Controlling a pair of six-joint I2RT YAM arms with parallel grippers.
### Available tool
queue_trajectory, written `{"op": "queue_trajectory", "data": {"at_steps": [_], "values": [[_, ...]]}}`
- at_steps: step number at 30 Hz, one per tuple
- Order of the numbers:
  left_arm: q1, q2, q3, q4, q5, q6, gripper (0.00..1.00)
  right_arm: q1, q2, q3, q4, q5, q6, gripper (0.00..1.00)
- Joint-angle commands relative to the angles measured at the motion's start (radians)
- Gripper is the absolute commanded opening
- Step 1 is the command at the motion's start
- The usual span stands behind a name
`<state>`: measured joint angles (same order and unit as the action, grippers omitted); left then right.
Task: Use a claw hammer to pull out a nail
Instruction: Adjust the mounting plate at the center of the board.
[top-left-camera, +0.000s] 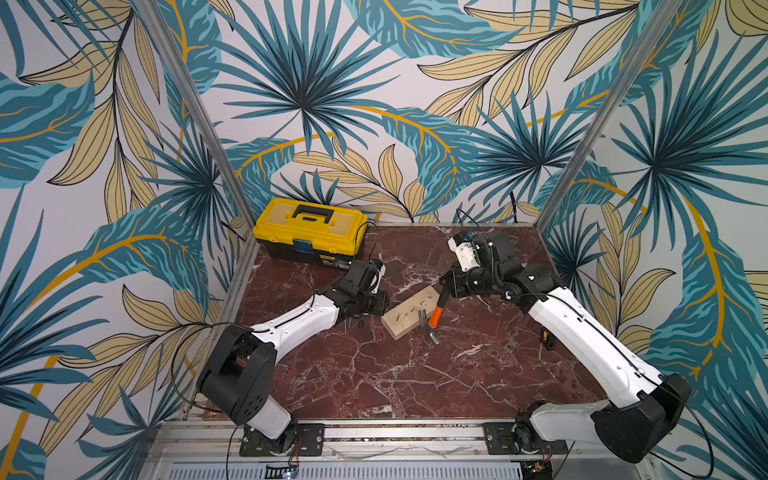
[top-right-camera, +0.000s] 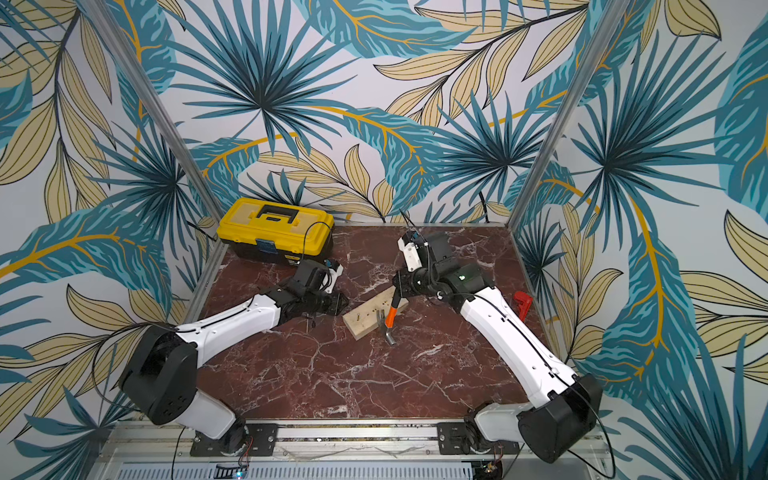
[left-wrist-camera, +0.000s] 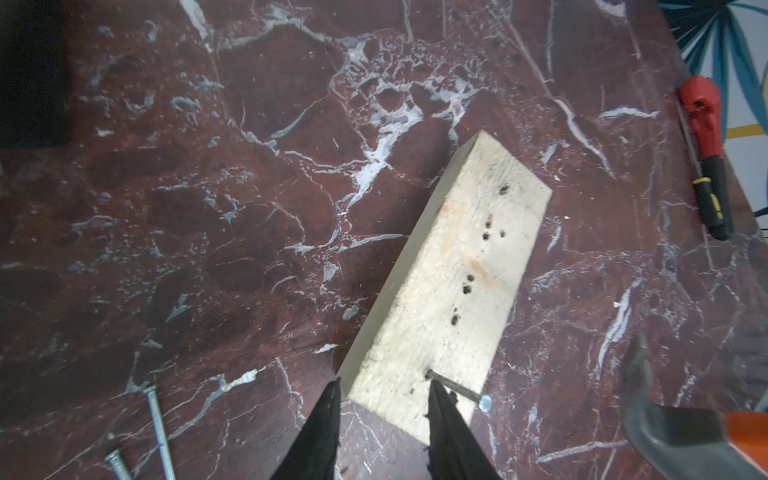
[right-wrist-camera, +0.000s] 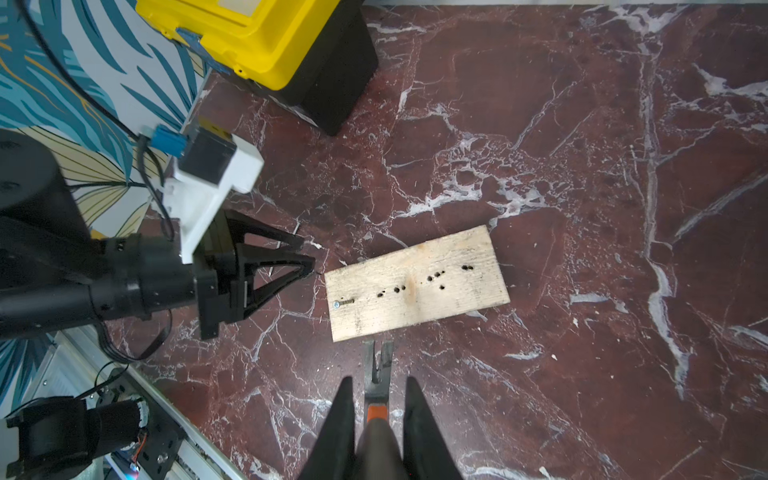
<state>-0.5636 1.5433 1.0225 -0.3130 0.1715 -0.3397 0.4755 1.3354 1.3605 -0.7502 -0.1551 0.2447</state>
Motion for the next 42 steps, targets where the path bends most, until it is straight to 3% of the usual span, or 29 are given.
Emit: {"op": "queue_trajectory", "data": {"at_steps": [1, 18, 42], "values": [[-0.004, -0.01, -0.037, -0.021, 0.04, 0.035, 0.36, 0.015, -0.023, 0.035, -0.03, 0.014, -0.025, 0.0], [-0.038, 0.15, -0.036, -0.014, -0.009, 0.053, 0.27, 0.126, 0.057, 0.075, -0.014, 0.057, -0.011, 0.0], [-0.039, 0.161, -0.088, -0.04, -0.01, 0.043, 0.26, 0.203, 0.216, 0.13, 0.168, 0.106, -0.01, 0.0]]}}
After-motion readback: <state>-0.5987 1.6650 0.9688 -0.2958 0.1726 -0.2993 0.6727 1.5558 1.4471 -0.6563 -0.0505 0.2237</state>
